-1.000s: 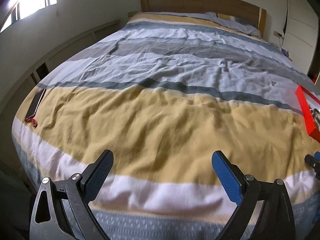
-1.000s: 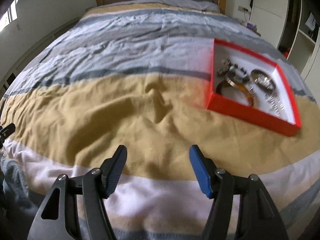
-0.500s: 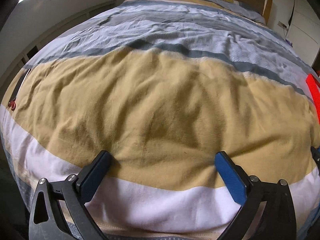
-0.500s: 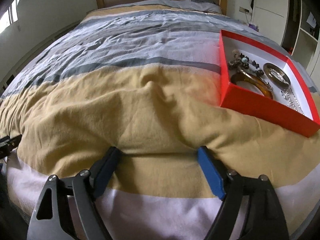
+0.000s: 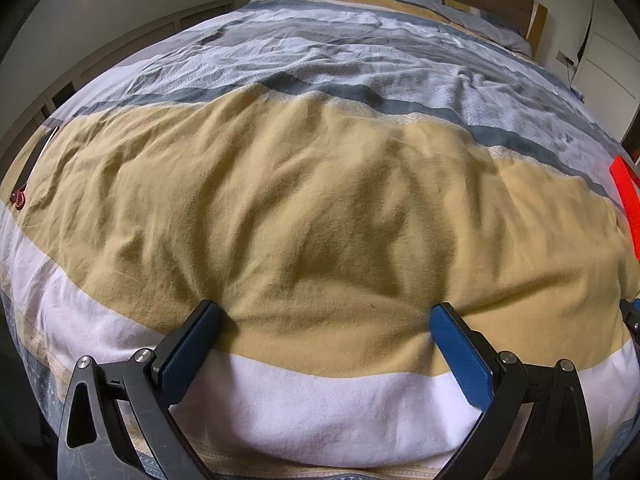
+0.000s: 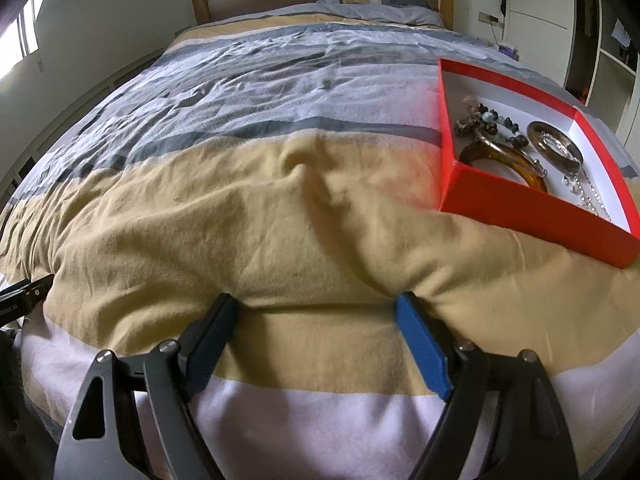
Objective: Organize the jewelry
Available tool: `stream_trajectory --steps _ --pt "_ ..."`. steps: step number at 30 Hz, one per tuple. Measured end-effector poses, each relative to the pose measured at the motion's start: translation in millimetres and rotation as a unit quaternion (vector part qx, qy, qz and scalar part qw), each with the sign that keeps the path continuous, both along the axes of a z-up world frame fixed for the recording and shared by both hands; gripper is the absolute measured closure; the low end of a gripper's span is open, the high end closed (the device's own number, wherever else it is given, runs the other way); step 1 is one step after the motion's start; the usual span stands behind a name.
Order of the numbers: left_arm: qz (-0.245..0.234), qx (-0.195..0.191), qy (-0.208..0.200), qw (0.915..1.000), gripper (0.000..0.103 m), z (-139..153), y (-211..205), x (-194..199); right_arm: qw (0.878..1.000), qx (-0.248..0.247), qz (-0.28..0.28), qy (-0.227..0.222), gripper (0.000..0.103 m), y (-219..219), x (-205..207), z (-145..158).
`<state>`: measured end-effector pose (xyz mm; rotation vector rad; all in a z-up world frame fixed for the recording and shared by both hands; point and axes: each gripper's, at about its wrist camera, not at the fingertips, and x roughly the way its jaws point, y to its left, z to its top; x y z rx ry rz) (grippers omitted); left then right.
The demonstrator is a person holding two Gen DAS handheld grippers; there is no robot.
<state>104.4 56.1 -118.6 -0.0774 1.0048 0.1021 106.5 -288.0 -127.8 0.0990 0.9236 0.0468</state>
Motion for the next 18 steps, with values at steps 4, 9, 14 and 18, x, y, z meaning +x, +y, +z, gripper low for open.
stream_trajectory --steps 4,9,14,18 --pt "0.001 -0.003 0.000 1.0000 0.001 -0.8 1.2 1.0 1.000 -0.004 0.001 -0.001 0.022 1.6 -0.6 -0.1" --pt "0.004 -0.004 0.002 1.0000 0.001 -2.3 1.1 3.0 1.000 -0.005 0.001 -0.002 0.021 1.8 -0.8 0.1" --pt "0.006 -0.011 0.004 0.9999 0.001 -2.7 2.9 4.4 1.000 -0.005 0.001 -0.002 0.021 2.0 -0.8 0.5" --pt "0.007 -0.017 0.004 0.9998 0.001 -3.1 5.1 5.5 1.000 -0.006 0.001 -0.004 0.021 2.2 -0.2 1.1"
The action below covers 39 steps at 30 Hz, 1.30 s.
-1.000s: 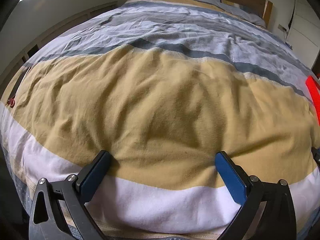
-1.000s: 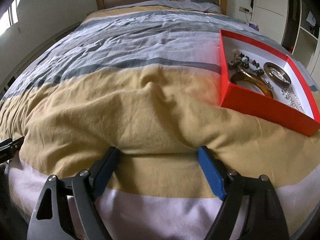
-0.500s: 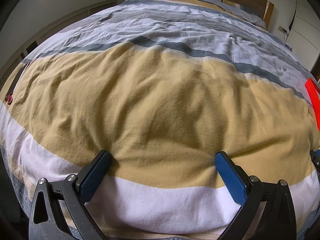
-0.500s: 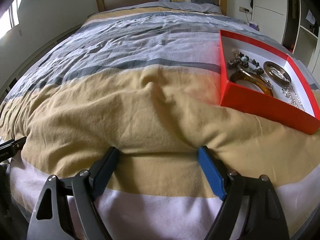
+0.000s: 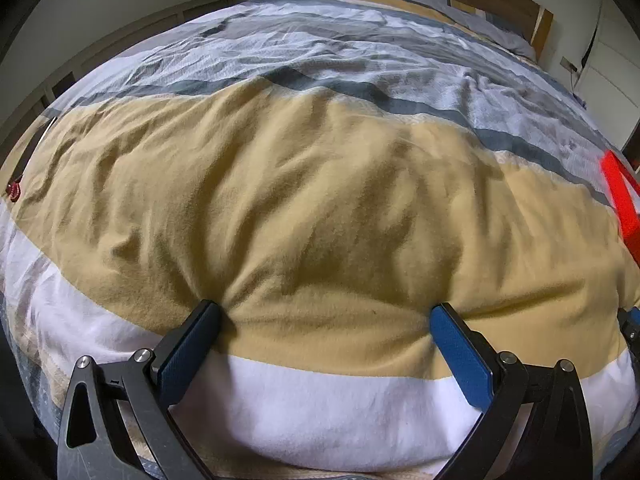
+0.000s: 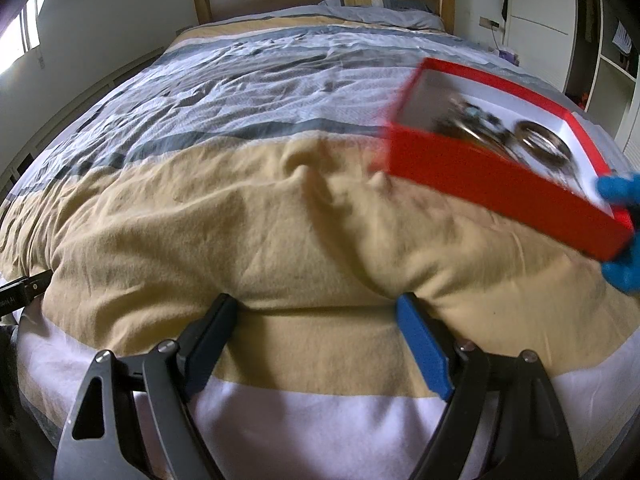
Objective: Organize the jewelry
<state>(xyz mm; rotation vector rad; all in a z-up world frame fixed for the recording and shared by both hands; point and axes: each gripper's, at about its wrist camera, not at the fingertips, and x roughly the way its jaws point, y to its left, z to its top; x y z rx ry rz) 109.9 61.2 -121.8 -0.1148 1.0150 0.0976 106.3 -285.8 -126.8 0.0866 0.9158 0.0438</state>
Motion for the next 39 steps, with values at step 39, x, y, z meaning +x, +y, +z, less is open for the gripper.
stream_trajectory --steps 39 --pt "0.016 -0.037 -0.008 0.9992 0.001 5.0 6.3 0.9 1.000 -0.001 0.002 -0.002 0.020 -2.6 -0.5 -0.5"
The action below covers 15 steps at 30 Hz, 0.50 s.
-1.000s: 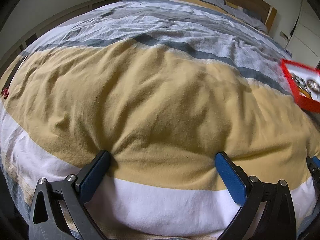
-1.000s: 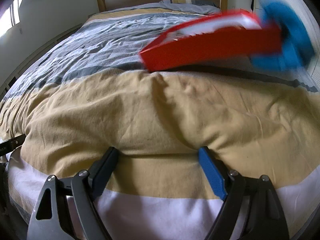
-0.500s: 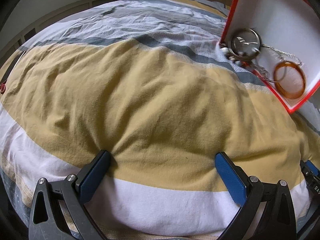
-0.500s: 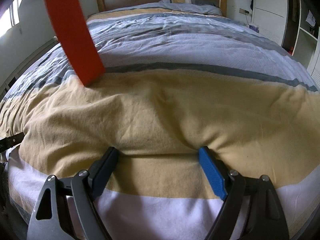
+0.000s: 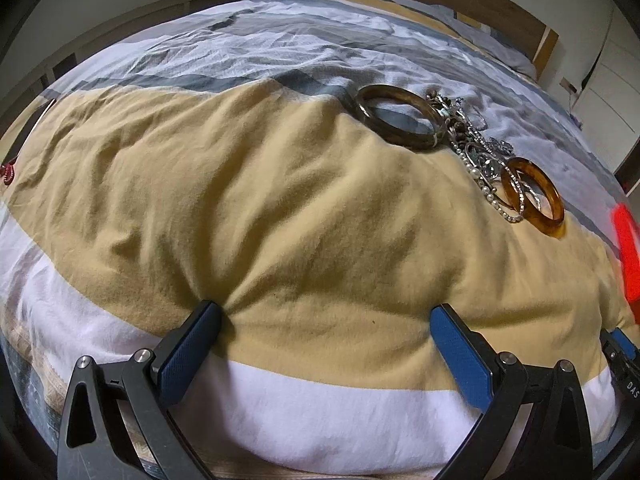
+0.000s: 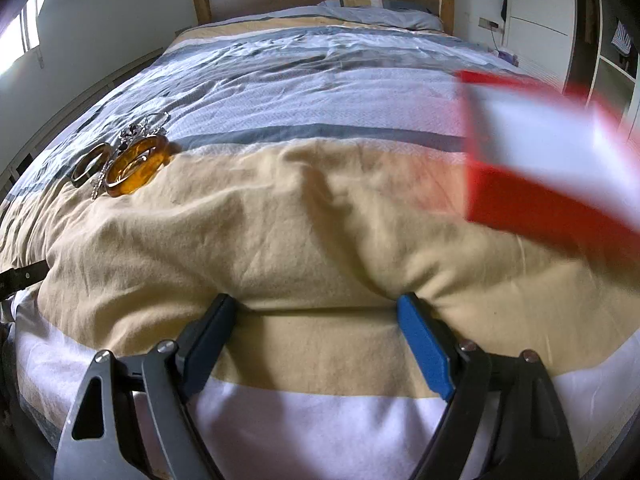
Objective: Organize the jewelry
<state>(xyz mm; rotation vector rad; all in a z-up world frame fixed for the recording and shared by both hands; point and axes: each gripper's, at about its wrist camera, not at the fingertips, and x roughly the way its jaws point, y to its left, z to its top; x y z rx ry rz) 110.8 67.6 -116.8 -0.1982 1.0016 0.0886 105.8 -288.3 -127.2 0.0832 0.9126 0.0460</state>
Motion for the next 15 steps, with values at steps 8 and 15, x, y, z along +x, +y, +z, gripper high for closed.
stream_trajectory --steps 8,15 --pt "0.006 -0.007 -0.003 1.0000 0.001 -0.7 3.6 4.5 1.000 0.000 0.000 -0.002 0.020 0.0 -0.6 -0.7" --pt "0.009 -0.031 -0.002 0.9995 0.001 1.1 10.1 5.4 1.000 -0.001 -0.001 -0.001 0.020 0.4 -0.9 -1.3"
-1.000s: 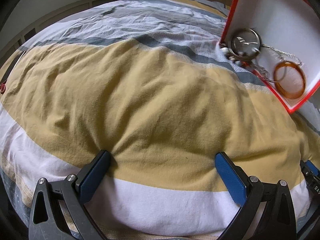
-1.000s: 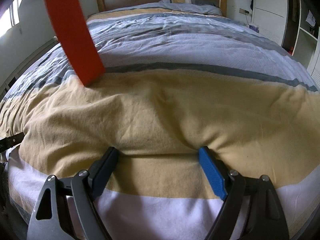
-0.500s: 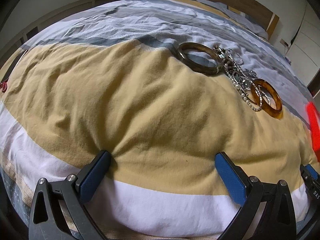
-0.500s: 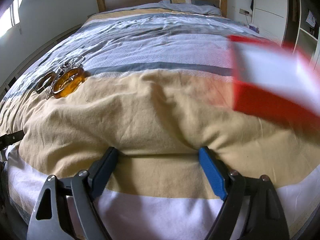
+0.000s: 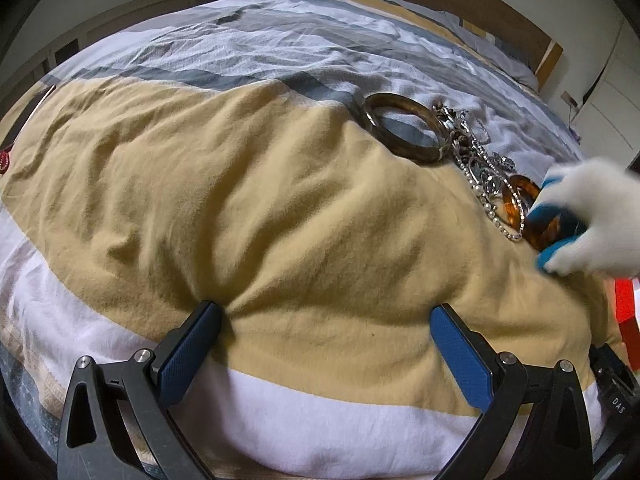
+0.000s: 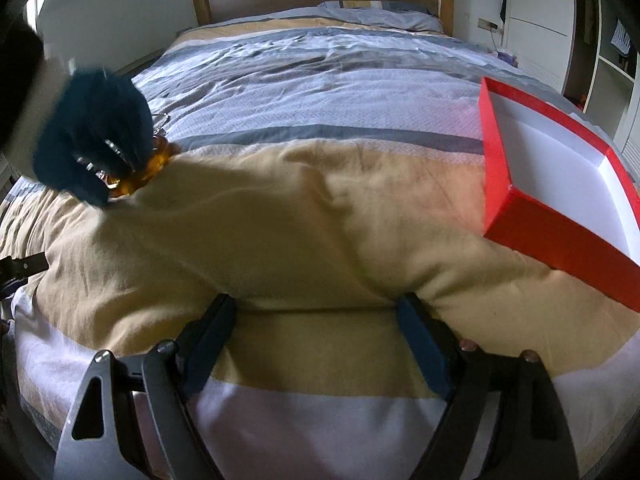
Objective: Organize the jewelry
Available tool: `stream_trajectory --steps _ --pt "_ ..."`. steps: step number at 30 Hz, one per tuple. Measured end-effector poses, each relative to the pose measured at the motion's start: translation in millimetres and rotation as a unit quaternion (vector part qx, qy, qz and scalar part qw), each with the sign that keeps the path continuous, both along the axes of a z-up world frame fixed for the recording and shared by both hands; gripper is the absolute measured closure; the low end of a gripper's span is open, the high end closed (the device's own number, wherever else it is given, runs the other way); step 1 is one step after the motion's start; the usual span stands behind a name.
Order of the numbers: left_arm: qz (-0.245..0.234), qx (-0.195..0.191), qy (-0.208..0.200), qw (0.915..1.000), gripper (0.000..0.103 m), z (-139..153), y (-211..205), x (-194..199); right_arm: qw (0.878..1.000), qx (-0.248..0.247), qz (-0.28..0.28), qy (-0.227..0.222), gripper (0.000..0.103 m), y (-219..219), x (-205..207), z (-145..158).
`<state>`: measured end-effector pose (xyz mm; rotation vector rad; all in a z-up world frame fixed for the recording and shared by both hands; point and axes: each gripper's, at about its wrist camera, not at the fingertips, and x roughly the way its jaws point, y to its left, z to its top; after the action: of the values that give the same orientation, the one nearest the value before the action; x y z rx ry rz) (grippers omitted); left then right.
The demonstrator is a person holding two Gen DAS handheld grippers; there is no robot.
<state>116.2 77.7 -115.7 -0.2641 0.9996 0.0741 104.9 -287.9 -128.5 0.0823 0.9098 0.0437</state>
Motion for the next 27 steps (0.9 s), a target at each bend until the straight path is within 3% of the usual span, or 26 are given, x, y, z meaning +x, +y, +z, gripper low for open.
stream_trajectory --steps 27 --pt "0.011 -0.013 -0.008 0.9998 0.001 0.3 2.9 1.8 1.000 -0.001 0.000 -0.001 0.020 -0.1 0.1 0.7"
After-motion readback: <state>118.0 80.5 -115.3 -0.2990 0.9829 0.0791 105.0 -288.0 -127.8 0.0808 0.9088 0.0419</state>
